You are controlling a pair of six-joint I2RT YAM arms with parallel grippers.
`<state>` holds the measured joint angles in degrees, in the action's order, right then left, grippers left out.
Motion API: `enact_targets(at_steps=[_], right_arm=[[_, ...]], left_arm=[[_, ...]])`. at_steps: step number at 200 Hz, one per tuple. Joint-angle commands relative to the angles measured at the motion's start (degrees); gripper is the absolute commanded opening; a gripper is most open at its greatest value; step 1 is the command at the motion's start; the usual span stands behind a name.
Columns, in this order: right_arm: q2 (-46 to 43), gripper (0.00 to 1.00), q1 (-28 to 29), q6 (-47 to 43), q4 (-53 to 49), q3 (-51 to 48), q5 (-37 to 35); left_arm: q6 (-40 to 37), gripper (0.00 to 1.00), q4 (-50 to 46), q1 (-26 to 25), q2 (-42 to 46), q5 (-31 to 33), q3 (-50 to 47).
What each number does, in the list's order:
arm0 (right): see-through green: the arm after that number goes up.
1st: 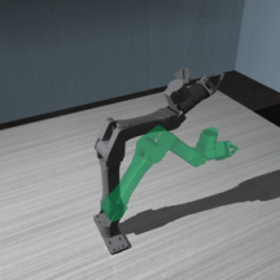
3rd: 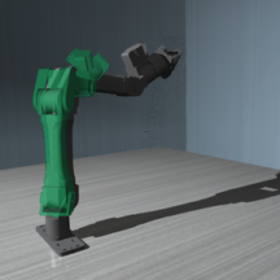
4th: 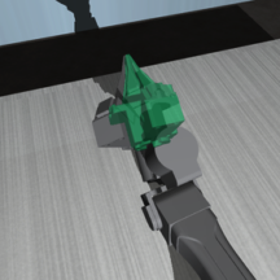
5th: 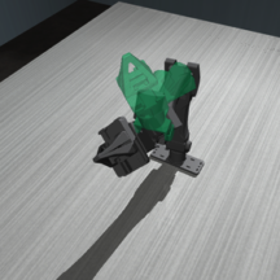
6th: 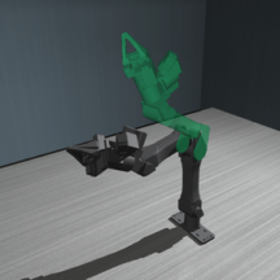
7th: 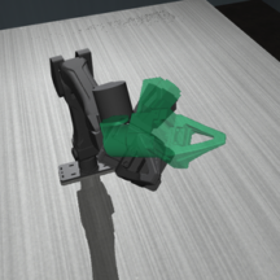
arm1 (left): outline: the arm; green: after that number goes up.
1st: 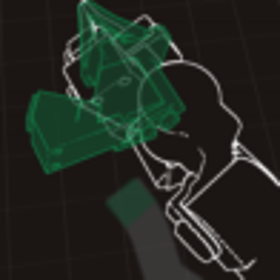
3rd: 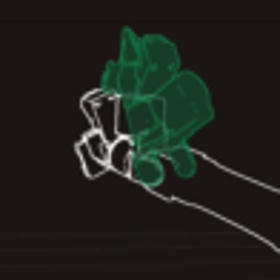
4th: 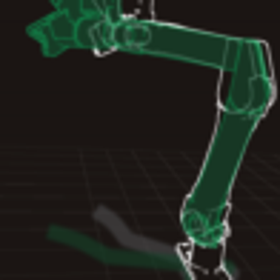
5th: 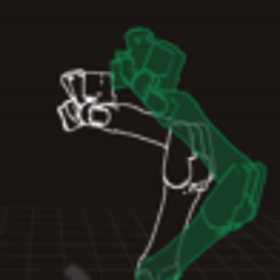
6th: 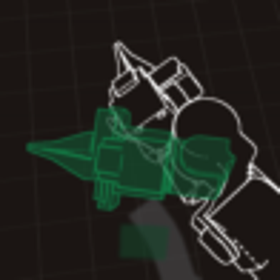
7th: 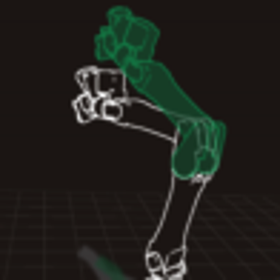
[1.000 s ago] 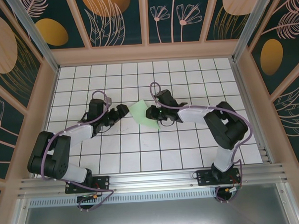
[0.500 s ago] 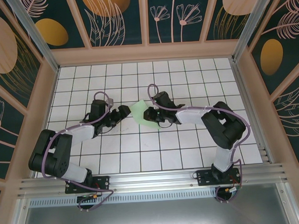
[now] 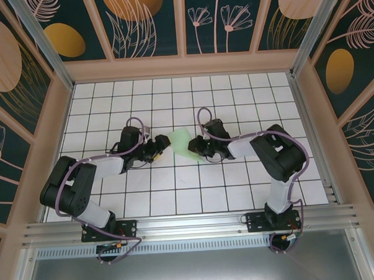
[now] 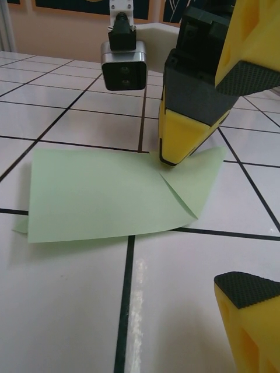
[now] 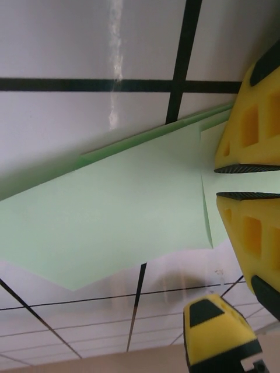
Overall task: Fold a paper plane with a square sheet of paper (pick it up from the middle)
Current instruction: Fold the wing for the fifth time at the center of the table.
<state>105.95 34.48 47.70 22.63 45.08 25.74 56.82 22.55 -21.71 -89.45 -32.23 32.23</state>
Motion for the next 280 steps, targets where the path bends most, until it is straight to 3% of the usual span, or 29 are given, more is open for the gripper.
enact_targets(at_steps=[1, 75, 154, 280], right_arm=[[1.17, 0.19, -1.59, 4.01, 5.75, -2.86, 3.63], [2.15, 0.19, -2.84, 7.58, 9.45, -5.56, 6.52], [2.42, 0.19, -3.99, 7.32, 9.55, -5.81, 6.69], [2.84, 0.19, -4.41, 6.92, 9.27, -5.84, 7.33]], left_arm=[[2.79, 0.78, 2.28, -1.15, -1.72, -2.21, 0.49], [5.93, 0.63, 2.32, -3.50, -5.70, -2.53, 3.48], [6.15, 0.64, -3.11, -5.18, -8.45, 0.55, 7.26], [4.88, 0.61, -6.78, -7.27, -14.51, 0.19, 13.23]])
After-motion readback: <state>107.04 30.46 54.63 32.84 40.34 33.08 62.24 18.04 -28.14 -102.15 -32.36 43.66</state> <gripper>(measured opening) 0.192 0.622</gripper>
